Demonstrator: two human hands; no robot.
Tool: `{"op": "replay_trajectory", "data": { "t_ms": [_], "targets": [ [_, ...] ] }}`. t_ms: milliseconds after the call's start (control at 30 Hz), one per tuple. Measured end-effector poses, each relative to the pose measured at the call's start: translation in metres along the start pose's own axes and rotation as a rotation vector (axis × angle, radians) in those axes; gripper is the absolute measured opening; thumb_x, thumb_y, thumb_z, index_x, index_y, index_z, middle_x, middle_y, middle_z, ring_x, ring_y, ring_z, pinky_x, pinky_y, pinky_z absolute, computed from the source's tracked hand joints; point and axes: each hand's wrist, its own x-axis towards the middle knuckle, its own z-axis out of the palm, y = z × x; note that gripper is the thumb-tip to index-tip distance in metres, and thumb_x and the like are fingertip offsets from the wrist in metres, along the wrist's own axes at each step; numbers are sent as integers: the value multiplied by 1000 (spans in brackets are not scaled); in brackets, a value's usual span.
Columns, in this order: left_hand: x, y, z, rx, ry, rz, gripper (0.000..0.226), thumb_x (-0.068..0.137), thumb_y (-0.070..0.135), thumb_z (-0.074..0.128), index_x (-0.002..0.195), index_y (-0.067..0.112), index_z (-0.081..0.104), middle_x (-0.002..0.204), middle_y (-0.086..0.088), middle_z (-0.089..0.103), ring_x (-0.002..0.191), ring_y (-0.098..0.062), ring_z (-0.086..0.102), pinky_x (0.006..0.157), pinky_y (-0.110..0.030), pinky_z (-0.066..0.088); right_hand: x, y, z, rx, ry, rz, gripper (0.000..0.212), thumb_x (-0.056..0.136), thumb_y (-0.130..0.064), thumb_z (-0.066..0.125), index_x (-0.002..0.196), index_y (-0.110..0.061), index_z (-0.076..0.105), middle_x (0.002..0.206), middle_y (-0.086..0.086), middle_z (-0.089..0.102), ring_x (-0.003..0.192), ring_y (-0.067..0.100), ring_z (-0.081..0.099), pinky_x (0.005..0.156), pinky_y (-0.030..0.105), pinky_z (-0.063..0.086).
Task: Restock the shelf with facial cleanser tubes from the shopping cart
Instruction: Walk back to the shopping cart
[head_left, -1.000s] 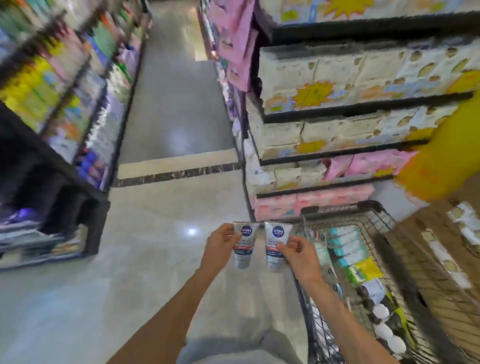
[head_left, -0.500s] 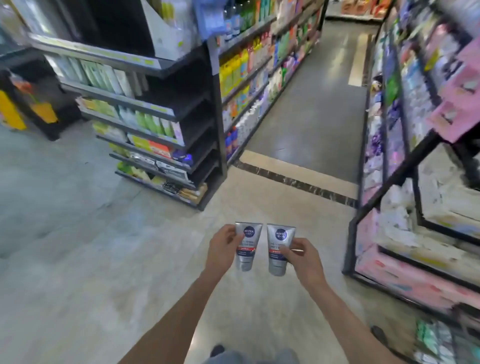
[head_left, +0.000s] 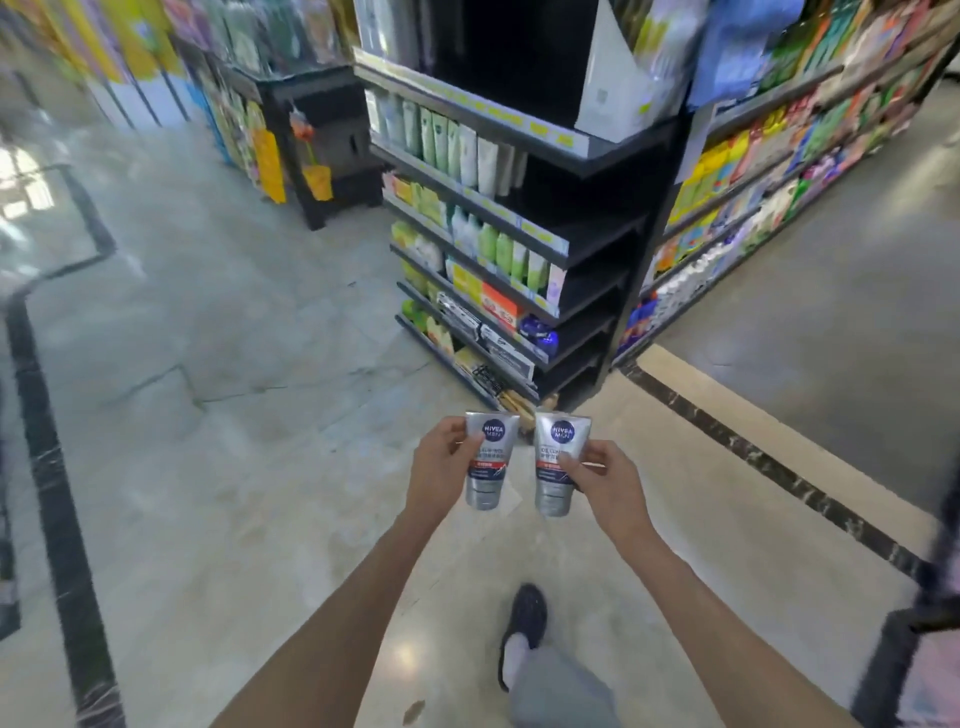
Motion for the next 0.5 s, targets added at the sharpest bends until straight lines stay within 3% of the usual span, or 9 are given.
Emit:
{"op": "replay_trajectory", "data": {
  "t_ms": [100, 200, 300, 400, 500],
  "targets": [
    [50, 9, -11, -32, 42, 4, 20, 100, 18, 64, 118, 10, 65, 112, -6, 75, 96, -17, 73, 88, -40, 62, 52, -23, 30, -16, -20, -48, 21, 89, -20, 79, 103, -19, 63, 99, -9, 69, 91, 8, 68, 83, 36, 60],
    [108, 17, -18, -35, 71, 17, 21, 99, 20, 65, 118, 11, 66, 109, -3, 75, 95, -16, 73, 87, -41, 62, 108, -45, 57, 9, -36, -61, 23, 90, -18, 78, 107, -15, 62, 98, -9, 68, 84, 3, 65, 69, 20, 58],
    [166, 31, -22, -24, 102, 15, 16, 98, 20, 66, 113, 14, 68, 105, -1, 76, 93, -14, 74, 87, -43, 62, 166, -65, 78, 2, -63, -74, 25, 90, -19, 78, 109, -11, 65, 100, -4, 70, 84, 4, 66, 61, 13, 53],
    [222, 45, -23, -25, 109, 12, 6, 98, 18, 65, 103, 21, 68, 99, 2, 77, 89, -14, 74, 85, -44, 62, 221, -86, 94, -16, -75, -68, 27, 88, -21, 80, 109, -9, 67, 98, -3, 72, 87, 9, 68, 64, 14, 50],
    [273, 53, -23, -44, 115, 14, 5, 98, 21, 66, 99, 25, 68, 96, 3, 77, 88, -15, 74, 84, -46, 61, 274, -101, 109, -25, -81, -92, 26, 87, -21, 81, 107, -11, 69, 97, -1, 74, 92, 16, 71, 74, 25, 52]
  ]
}}
